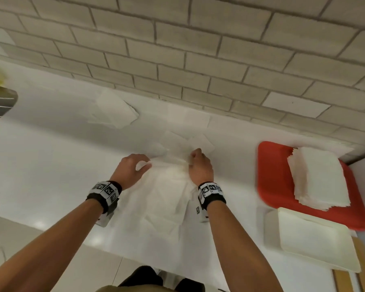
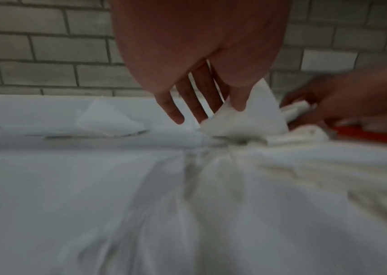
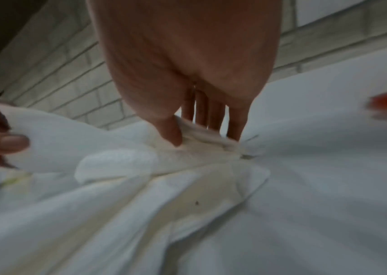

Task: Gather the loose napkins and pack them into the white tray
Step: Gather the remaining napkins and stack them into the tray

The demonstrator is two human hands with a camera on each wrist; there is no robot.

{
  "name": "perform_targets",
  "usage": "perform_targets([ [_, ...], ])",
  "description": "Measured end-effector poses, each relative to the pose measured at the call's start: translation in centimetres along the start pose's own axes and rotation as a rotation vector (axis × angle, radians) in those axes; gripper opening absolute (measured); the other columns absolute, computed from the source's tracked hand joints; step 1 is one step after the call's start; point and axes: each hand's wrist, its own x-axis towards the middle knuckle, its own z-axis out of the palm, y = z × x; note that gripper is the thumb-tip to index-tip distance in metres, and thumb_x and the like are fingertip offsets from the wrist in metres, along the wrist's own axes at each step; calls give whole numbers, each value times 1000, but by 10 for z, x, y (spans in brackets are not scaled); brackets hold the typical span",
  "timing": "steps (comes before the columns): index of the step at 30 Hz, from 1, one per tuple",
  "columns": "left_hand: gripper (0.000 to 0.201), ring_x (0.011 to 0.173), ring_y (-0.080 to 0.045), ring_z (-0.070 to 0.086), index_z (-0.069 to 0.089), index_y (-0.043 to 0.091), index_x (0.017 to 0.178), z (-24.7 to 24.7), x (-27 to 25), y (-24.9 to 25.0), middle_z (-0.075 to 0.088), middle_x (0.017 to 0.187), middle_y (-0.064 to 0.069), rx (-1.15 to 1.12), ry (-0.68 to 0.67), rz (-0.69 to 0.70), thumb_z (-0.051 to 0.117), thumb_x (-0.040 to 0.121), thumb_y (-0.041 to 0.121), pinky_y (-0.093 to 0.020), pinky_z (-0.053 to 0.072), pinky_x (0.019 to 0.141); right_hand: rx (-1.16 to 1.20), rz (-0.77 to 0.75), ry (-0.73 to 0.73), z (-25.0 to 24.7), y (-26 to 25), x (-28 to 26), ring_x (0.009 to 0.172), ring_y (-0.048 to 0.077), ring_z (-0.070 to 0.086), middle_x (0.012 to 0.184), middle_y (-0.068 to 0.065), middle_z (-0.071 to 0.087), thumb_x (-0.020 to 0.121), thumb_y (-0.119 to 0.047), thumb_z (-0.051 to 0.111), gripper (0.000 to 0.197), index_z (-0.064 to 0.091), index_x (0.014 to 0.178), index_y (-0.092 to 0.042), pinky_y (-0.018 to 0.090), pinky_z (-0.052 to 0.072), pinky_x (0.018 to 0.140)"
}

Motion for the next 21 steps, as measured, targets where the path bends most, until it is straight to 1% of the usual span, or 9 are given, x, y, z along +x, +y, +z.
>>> perform_targets([
  [3, 11, 98, -1, 68, 67, 30, 104, -33, -1, 26, 72, 100, 24, -197, 82, -9, 74, 99, 37, -8, 44, 87, 338, 60, 164, -17, 6, -8, 90, 17, 71, 97, -1, 77, 102, -26, 74, 14, 71, 101, -13, 25, 45, 77],
  [5, 15, 96, 1, 71, 65, 25, 100, -52, -1, 48, 73, 95, 21, -326, 145, 7, 76, 98, 35, -11, 48, 82, 514, 67, 215, -33, 6, -20, 65, 1, 60, 76, -9, 71, 93, -31, 85, 26, 69, 82, -13, 19, 41, 65],
  [6, 17, 94, -1, 72, 64, 23, 100, -62, -1, 59, 74, 95, 19, -373, 194, 18, 77, 98, 32, -15, 50, 79, 562, 54, 237, -42, 5, -27, 59, 1, 53, 69, -10, 64, 91, -32, 87, 34, 64, 77, -11, 18, 40, 61],
  [8, 18, 87, -11, 74, 63, 21, 102, -79, -1, 80, 75, 97, 13, -464, 303, 11, 79, 97, 27, -28, 54, 74, 618, 28, 260, -58, 5, -40, 61, 7, 48, 67, -4, 56, 90, -40, 86, 46, 54, 76, -10, 25, 39, 62],
  [11, 23, 83, -23, 74, 59, 18, 111, -94, -1, 98, 73, 105, 6, -613, 382, -42, 78, 98, 22, -38, 55, 65, 785, 46, 306, -77, 11, -56, 80, 21, 71, 86, 2, 77, 94, -36, 83, 31, 63, 91, -13, 38, 56, 74],
  [14, 29, 73, -13, 71, 56, 17, 116, -95, -4, 102, 71, 115, 6, -641, 355, -41, 78, 98, 20, -29, 51, 58, 800, 138, 370, -80, 24, -72, 95, 21, 76, 100, 1, 81, 99, -34, 78, 19, 69, 104, -18, 46, 61, 87],
  [17, 32, 78, -19, 71, 56, 22, 120, -84, -10, 104, 64, 123, 18, -581, 252, 9, 78, 97, 21, -27, 51, 60, 691, 178, 368, -74, 33, -88, 117, 24, 71, 118, 1, 77, 99, -54, 69, 35, 67, 113, -21, 48, 57, 101],
  [19, 28, 86, -22, 73, 57, 27, 119, -77, -13, 105, 64, 125, 14, -526, 182, 38, 76, 100, 22, -35, 55, 67, 762, 112, 350, -75, 29, -102, 95, 21, 68, 99, -2, 74, 104, -48, 67, 29, 64, 98, -20, 44, 53, 84],
  [21, 14, 92, -16, 72, 63, 26, 110, -72, -14, 106, 68, 114, 10, -471, 130, 96, 69, 104, 15, -35, 54, 79, 795, 19, 307, -82, 17, -116, 72, 17, 48, 75, 0, 57, 108, -37, 66, 34, 60, 85, -14, 37, 37, 67],
])
